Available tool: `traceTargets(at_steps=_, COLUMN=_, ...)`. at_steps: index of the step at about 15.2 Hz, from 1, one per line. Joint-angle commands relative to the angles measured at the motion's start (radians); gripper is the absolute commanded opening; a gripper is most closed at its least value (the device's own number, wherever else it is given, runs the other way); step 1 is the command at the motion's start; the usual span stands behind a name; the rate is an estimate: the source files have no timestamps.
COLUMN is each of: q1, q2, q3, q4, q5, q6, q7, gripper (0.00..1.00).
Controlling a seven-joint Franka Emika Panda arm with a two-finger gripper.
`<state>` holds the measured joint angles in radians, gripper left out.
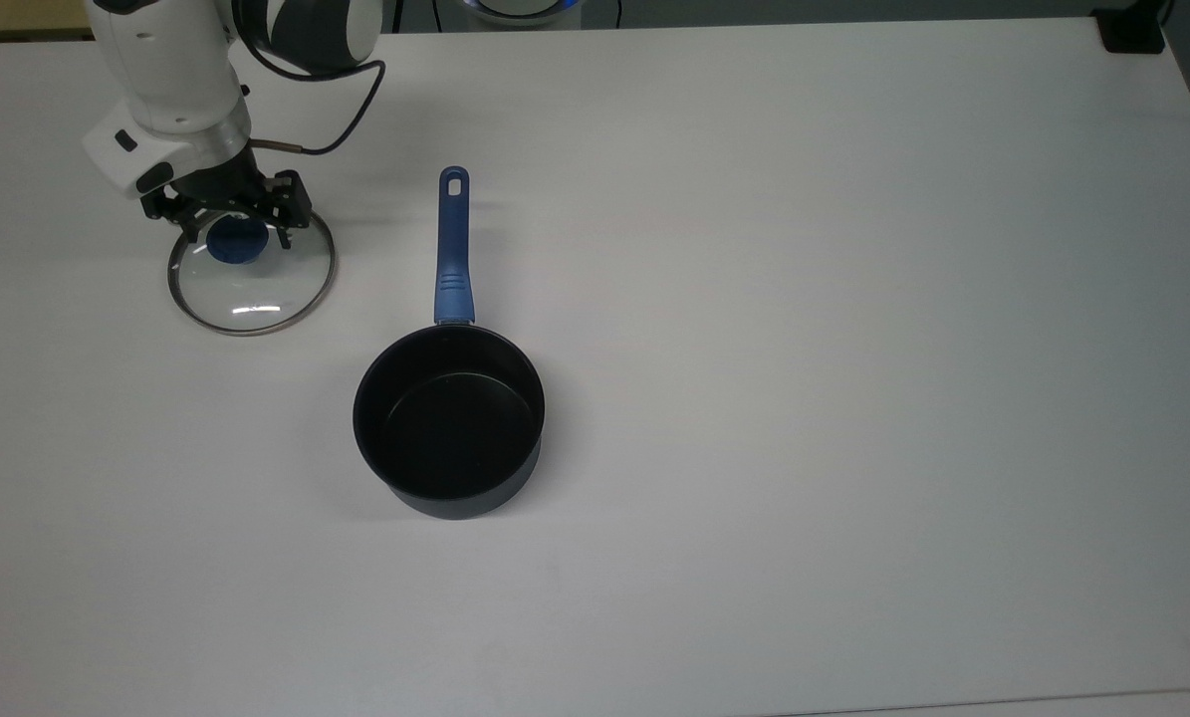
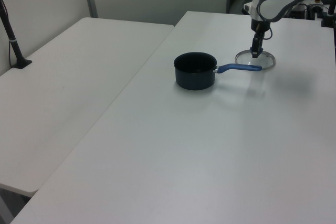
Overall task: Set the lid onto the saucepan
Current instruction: 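Lower the gripper and close it on the blue knob, then lift the glass lid off the table by its knob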
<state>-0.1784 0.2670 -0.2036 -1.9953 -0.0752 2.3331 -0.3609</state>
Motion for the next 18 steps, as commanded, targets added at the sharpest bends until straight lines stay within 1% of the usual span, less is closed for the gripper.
traceTargets(at_steps=1, q1=0.005, q2=0.003, q3=0.0, q4=0.004, q5=0.038, q6=0.022, q7=0.058, gripper=0.5)
traceTargets(at_steps=2, q1=0.005, q2=0.0, q3=0.0, q4=0.007, q5=0.057, q6=0.02, q7=0.083, gripper=0.36)
traceTargets(at_steps=3, q1=0.005, q2=-0.003, q3=0.0, q4=0.024, q5=0.064, q6=0.012, q7=0.097, gripper=0.28)
traceTargets(at_steps=5, q1=0.01, q2=-0.011, q3=0.001, q4=0.033, q5=0.071, q6=0.011, q7=0.121, gripper=0.28)
traceTargets(at_steps=7, q1=0.011, q2=-0.04, q3=0.013, q4=0.071, q5=0.071, q6=-0.026, q7=0.129, gripper=0.28)
traceTargets(at_steps=10, q1=0.014, q2=-0.034, q3=0.068, q4=0.26, q5=0.084, q6=-0.197, q7=0.17, gripper=0.28)
traceTargets(at_steps=12, q1=0.014, q2=-0.028, q3=0.111, q4=0.34, q5=0.094, q6=-0.227, q7=0.261, gripper=0.28)
traceTargets(at_steps=14, q1=0.02, q2=-0.011, q3=0.162, q4=0.377, q5=0.092, q6=-0.222, q7=0.373, gripper=0.28)
traceTargets(at_steps=15, q1=0.046, q2=0.004, q3=0.173, q4=0.395, q5=0.086, q6=-0.219, q7=0.452, gripper=0.28)
traceTargets(at_steps=16, q1=0.071, q2=0.026, q3=0.173, q4=0.418, q5=0.08, q6=-0.216, q7=0.532, gripper=0.28)
traceTargets(at_steps=18, q1=0.095, q2=0.073, q3=0.174, q4=0.478, q5=0.078, q6=-0.216, q7=0.637, gripper=0.29)
